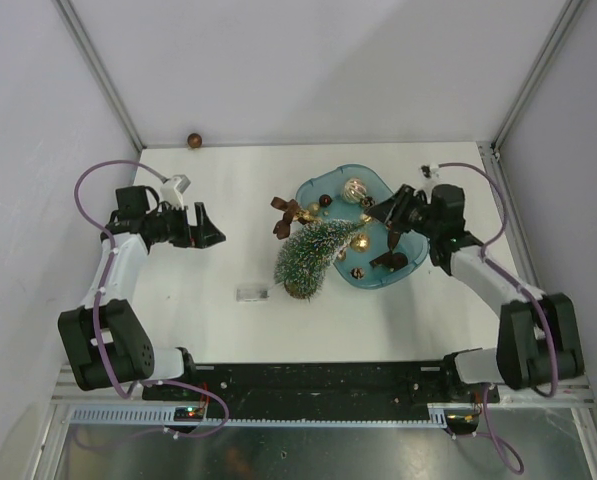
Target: Decorate the small christmas tree
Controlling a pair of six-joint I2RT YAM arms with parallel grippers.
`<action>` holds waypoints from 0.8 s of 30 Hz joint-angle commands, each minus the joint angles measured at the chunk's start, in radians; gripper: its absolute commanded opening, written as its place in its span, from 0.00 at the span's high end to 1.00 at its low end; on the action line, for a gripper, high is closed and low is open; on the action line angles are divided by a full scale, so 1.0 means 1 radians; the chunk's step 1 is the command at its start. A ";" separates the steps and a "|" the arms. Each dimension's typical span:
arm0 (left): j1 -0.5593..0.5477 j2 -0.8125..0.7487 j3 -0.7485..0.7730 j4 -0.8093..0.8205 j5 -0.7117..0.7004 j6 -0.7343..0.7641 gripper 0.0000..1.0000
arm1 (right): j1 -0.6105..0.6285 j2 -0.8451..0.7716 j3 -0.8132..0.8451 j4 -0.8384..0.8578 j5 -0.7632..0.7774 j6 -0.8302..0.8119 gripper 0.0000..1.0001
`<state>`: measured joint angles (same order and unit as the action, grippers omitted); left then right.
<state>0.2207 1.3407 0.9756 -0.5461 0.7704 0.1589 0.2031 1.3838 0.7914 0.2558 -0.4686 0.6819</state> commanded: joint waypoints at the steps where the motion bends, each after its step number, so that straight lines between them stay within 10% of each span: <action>1: 0.006 -0.046 0.027 -0.002 0.060 0.012 0.00 | -0.046 -0.207 -0.011 0.045 -0.144 0.076 0.71; 12: 0.006 -0.075 -0.003 0.000 0.102 0.031 0.00 | -0.153 -0.621 -0.034 -0.022 -0.273 0.209 0.65; 24: 0.006 -0.096 -0.019 -0.001 0.111 0.047 0.00 | -0.158 -0.668 -0.034 0.283 -0.389 0.500 0.62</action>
<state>0.2207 1.2812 0.9611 -0.5491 0.8455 0.1780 0.0372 0.7094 0.7601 0.3538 -0.7963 1.0355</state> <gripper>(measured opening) 0.995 0.374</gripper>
